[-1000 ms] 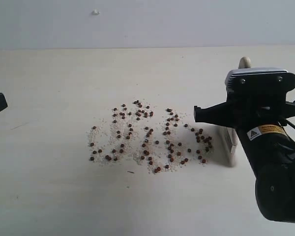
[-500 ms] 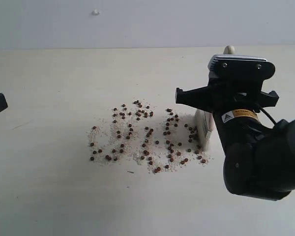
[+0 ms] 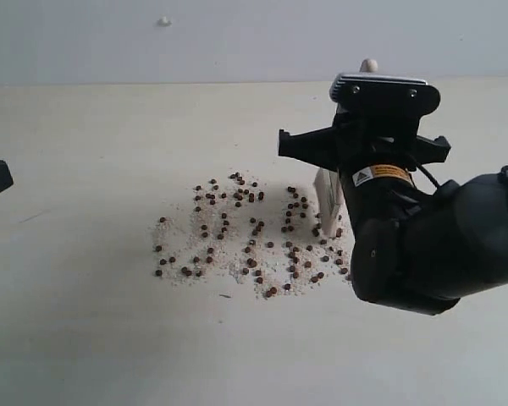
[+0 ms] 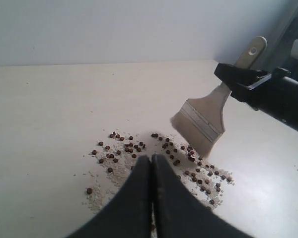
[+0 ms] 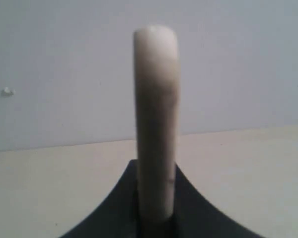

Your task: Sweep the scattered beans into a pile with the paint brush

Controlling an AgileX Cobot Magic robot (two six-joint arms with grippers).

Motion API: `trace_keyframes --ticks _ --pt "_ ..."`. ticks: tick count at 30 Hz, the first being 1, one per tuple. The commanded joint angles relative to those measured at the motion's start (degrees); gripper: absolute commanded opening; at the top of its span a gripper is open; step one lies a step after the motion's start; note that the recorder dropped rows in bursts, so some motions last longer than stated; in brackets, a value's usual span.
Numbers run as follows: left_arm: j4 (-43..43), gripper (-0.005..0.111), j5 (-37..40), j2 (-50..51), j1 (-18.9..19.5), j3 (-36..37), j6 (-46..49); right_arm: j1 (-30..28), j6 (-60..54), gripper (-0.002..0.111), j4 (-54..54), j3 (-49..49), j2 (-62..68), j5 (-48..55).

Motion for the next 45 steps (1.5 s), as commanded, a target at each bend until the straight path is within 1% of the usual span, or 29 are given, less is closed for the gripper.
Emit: trace_keyframes --ticks 1,3,7,9,13,23,26,38,45 --pt "-0.53 0.000 0.50 -0.50 0.08 0.06 -0.35 0.10 -4.10 0.000 0.14 -0.46 -5.44 -0.64" --pt "-0.53 0.000 0.50 -0.50 0.08 0.06 -0.35 0.10 -5.97 0.000 0.99 -0.46 -7.40 0.27" --pt "-0.53 0.000 0.50 -0.50 0.08 0.06 -0.35 0.10 -16.49 0.000 6.60 -0.21 -9.20 1.92" --pt "-0.53 0.000 0.50 -0.50 0.08 0.06 -0.35 0.10 -17.61 0.000 8.05 1.01 -9.20 1.60" --pt "-0.53 0.000 0.50 -0.50 0.08 0.06 -0.35 0.10 -13.76 0.000 7.49 2.99 -6.75 0.78" --pt "-0.53 0.000 0.50 -0.50 0.08 0.06 -0.35 0.10 -8.84 0.000 7.50 2.43 1.85 -0.96" --pt "-0.53 0.000 0.50 -0.50 0.08 0.06 -0.35 0.10 -6.89 0.000 6.57 1.33 2.80 0.86" --pt "-0.53 0.000 0.50 -0.50 0.08 0.06 -0.35 0.10 -6.24 0.000 3.97 -7.82 4.90 11.83" --pt "-0.53 0.000 0.50 -0.50 0.08 0.06 -0.35 0.10 -5.34 0.000 1.74 -12.10 8.80 15.08"
